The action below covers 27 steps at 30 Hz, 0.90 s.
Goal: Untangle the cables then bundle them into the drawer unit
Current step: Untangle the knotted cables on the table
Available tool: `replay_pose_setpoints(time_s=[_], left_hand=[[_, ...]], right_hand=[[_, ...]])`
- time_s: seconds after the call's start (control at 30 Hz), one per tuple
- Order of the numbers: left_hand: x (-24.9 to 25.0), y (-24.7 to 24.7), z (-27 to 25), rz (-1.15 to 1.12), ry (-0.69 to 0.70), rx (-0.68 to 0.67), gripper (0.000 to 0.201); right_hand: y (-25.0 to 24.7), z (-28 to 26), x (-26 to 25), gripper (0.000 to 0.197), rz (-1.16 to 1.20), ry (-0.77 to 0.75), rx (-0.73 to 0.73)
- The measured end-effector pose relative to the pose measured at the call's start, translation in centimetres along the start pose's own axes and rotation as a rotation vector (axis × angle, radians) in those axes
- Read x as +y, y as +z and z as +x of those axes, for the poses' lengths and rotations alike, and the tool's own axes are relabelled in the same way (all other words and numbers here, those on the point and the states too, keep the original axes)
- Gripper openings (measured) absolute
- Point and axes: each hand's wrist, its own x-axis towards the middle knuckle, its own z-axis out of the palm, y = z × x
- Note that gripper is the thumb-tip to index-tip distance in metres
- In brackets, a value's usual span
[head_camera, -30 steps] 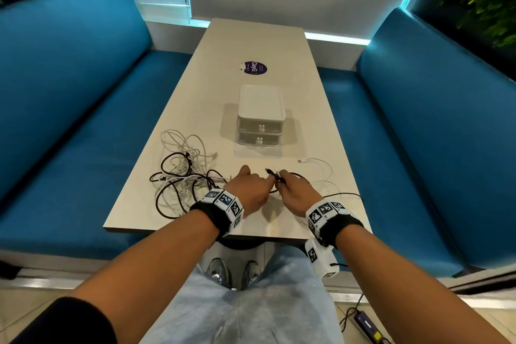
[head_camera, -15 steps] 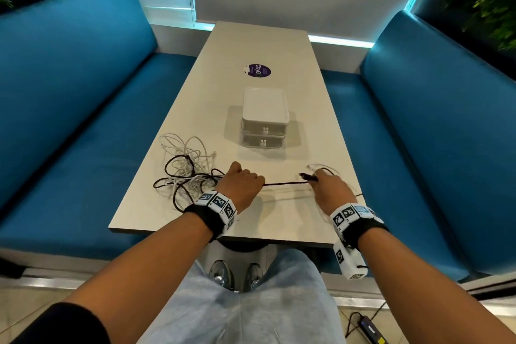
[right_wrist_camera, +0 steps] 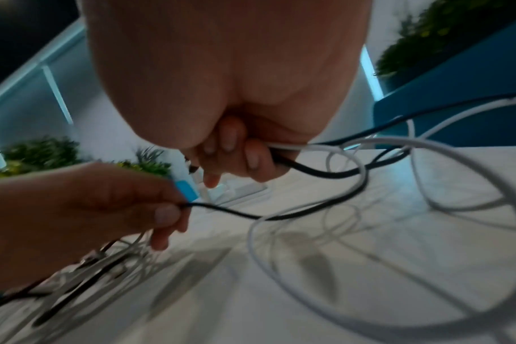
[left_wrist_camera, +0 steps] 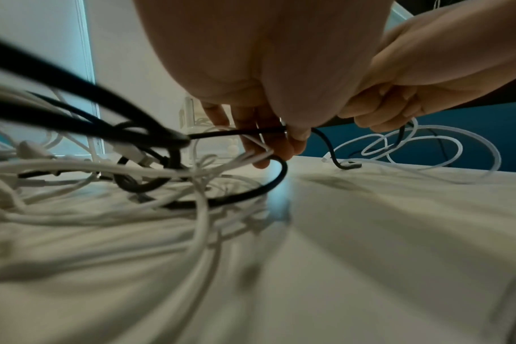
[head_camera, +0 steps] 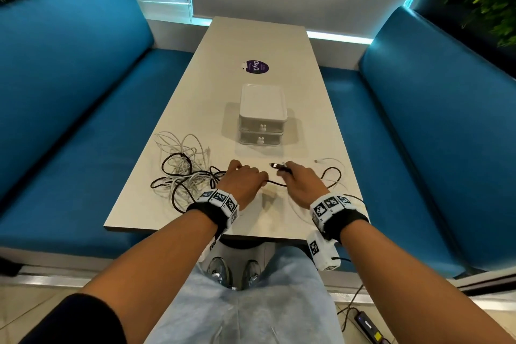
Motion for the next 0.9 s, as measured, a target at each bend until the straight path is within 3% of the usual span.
replay_pose_setpoints(time_s=[0.13, 0.3, 0.5, 0.63, 0.9], left_hand=[[-0.2, -0.7, -0.3, -0.055, -0.029, 0.008, 0.018], [-1.3, -0.4, -1.0, -0.090, -0.050, -0.014, 0.026], [-3.1, 0.1, -1.1, -0.144, -0.038, -0.049, 0.026], [-1.9, 0.0, -0.5, -0.106, -0.044, -0.035, 0.026], [-1.1, -0.2, -0.1, -0.080, -0.102, -0.050, 0.030]], right_hand=[[1.8, 0.1, -1.6, 0.027, -0.031, -0.065, -0.109], [1.3, -0.2, -0.4, 0.021, -0.107, 0.005, -0.142], [-1.4, -0.8, 3.9, 0.026, -0.312, 0.231, -0.043], [-1.5, -0.8, 4.0, 0.025, -0.406, 0.317, 0.001], [-1.1, 0.0, 1.0, 0.025, -0.220, 0.272, 0.247]])
